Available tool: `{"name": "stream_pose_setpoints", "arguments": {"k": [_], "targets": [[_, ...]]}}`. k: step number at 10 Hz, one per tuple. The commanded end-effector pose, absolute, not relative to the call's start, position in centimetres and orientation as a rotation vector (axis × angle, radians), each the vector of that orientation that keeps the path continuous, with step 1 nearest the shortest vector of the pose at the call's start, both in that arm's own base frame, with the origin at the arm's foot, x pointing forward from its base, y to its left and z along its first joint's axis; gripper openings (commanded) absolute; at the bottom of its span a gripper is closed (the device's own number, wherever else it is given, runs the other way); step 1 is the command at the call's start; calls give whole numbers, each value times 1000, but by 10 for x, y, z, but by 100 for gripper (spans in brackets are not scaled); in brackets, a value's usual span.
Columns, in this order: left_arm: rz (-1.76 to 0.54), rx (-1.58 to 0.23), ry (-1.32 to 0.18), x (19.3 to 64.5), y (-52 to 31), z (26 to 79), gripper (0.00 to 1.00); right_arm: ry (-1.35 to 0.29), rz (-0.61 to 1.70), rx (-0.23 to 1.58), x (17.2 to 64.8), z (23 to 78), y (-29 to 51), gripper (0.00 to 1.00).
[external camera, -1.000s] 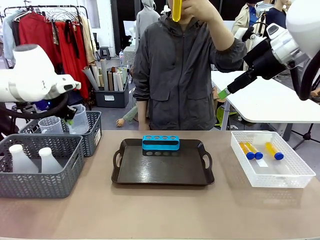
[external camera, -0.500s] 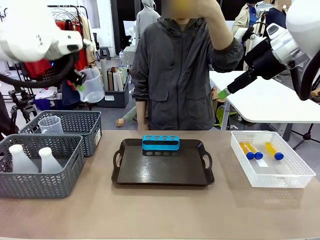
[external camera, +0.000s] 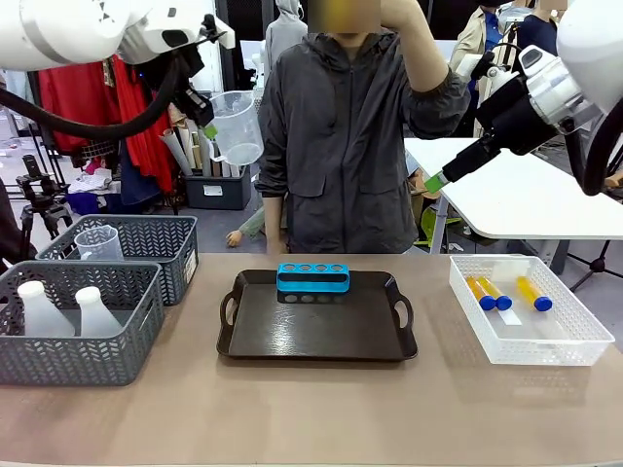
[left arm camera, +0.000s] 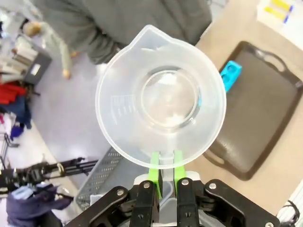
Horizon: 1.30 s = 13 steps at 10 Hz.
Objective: Prepare the laboratory tools.
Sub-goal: Pick up one Large Measuring Cup and place it on the Handle tray.
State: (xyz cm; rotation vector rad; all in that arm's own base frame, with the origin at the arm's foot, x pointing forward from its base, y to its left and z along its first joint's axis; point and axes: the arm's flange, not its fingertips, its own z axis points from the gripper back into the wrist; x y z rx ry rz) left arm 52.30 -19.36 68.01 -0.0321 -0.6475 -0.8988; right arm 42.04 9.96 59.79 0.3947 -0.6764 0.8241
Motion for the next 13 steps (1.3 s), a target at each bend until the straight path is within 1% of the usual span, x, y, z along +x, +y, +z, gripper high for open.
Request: {"name": "stream_pose_setpoints", "arguments": {"k": [1,6,8,10,13], "targets": [[-979,-56,-641,522,-195,685,0,-677,835,396,420,598,99,100],[-1106,-130,-588,516,-229,681,0,-677,835,396,420,598,99,100],[-1155,-158,-535,519,-247,668,0,-677,835,396,420,598,99,100],[-1197,-146,-519,522,-265,649,0,-677,835,396,420,598,99,100],[-1264,-215,-417,519,-288,615,0,-677,835,396,420,598,99,100]]}}
